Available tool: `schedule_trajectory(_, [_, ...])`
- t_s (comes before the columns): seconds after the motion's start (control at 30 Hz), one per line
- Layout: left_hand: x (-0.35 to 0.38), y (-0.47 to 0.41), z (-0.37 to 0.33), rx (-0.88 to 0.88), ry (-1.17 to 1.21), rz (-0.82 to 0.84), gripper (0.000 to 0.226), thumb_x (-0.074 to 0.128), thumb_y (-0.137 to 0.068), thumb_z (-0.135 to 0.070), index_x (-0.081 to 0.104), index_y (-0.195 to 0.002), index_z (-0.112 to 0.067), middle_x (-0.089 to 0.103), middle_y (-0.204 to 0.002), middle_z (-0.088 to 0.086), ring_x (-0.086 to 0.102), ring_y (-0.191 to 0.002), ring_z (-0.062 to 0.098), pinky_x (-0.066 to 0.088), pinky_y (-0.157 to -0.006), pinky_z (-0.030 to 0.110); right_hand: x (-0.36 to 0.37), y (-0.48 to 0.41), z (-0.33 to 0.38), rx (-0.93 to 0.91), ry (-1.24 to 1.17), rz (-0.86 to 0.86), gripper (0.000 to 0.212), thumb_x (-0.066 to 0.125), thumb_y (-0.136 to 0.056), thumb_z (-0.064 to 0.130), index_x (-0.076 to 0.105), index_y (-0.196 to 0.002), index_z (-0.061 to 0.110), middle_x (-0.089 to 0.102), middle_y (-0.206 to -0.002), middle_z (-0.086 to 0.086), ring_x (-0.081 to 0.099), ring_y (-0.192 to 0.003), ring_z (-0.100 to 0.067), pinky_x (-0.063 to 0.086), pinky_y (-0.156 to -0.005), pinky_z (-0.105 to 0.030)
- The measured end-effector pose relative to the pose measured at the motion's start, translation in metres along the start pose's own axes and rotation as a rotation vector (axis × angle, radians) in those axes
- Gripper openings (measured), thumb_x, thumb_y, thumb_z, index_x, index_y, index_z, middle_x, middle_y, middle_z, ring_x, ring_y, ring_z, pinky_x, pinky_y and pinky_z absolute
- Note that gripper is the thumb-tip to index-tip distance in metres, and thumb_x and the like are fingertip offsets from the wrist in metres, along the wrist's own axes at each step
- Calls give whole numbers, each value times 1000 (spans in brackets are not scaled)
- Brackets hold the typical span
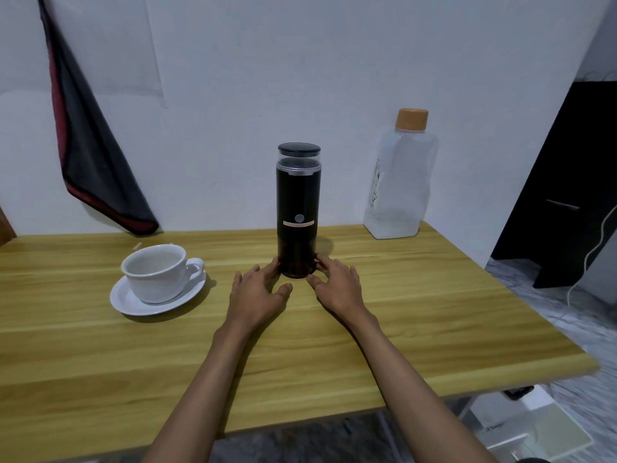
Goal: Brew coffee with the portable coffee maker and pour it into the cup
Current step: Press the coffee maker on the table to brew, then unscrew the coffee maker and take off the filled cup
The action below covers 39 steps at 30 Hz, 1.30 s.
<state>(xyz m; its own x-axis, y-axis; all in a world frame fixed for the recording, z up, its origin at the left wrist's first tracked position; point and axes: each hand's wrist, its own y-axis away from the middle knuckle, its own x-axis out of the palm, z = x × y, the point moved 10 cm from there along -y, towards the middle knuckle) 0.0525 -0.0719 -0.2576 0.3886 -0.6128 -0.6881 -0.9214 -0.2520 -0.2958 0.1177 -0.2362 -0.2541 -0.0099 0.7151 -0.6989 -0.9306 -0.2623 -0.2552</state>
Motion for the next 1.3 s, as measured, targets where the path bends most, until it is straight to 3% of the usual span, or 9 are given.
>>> schedule_trajectory(0.53, [0, -1, 1, -16, 39, -9, 70, 63, -90, -42, 34, -153, -32, 58, -141, -7, 33, -145, 21, 10, -123, 50, 0, 1, -4, 121, -151, 42, 78, 67, -83, 37, 32, -153, 32, 53, -145, 3, 37, -141, -17, 4, -124, -44])
schedule_trajectory(0.67, [-5, -1, 1, -55, 50, -29, 71, 64, -89, -43, 36, -152, -26, 56, -144, -3, 35, -143, 21, 8, -123, 48, 0, -2, -2, 250, -615, 212, 88, 77, -82, 14, 30, -154, 33, 37, -156, -7, 38, -139, -25, 39, -112, -46])
schedule_trajectory(0.73, [-4, -1, 1, -72, 42, -25, 75, 66, -87, -46, 36, -152, -25, 55, -144, -3, 36, -141, 21, 12, -123, 49, -16, -12, 5, 210, -558, 239, 97, 83, -80, 23, 25, -156, 31, 32, -158, -10, 40, -137, -26, 41, -101, -35])
schedule_trajectory(0.83, [-6, -7, -2, -88, -3, -31, 84, 69, -82, -56, 36, -152, -24, 58, -141, -3, 42, -136, 24, 25, -117, 50, -45, -30, 19, 129, -440, 180, 112, 85, -71, 51, 18, -158, 30, 34, -157, -9, 39, -140, -26, 38, -102, -38])
schedule_trajectory(0.97, [-3, -28, -8, -119, 68, 5, 101, 76, -72, -65, 34, -152, -19, 56, -142, 3, 52, -130, 27, 40, -108, 47, -55, -51, 50, 40, -435, 172, 122, 86, -64, 57, 12, -158, 32, 32, -159, -5, 35, -143, -28, 38, -108, -42])
schedule_trajectory(1.03, [5, -38, -15, -99, 256, 48, 101, 84, -68, -58, 36, -149, -21, 56, -139, -1, 55, -126, 25, 47, -98, 39, -52, -59, 64, -9, -430, 200, 121, 88, -64, 54, 15, -157, 31, 38, -155, -2, 42, -139, -25, 42, -108, -39])
schedule_trajectory(1.13, [14, -44, -22, -87, 463, 53, 93, 90, -64, -47, 42, -141, -27, 60, -122, -14, 59, -117, 16, 47, -86, 26, -45, -64, 78, -77, -423, 233, 102, 90, -64, 48, 32, -145, 28, 53, -132, 13, 57, -118, -6, 49, -81, -15])
schedule_trajectory(1.23, [15, -46, -15, -110, 552, 7, 83, 92, -61, -43, 51, -131, -24, 67, -115, -11, 65, -107, 14, 54, -85, 30, -41, -63, 86, -95, -458, 224, 89, 91, -62, 44, 40, -133, 27, 56, -114, 21, 59, -91, 18, 48, -63, -5])
schedule_trajectory(1.3, [16, -42, -11, -115, 546, -19, 77, 92, -61, -45, 55, -127, -25, 69, -111, -10, 66, -102, 13, 57, -87, 36, -42, -61, 87, -85, -449, 181, 86, 92, -59, 43, 43, -128, 29, 59, -111, 22, 60, -92, 13, 48, -66, -10])
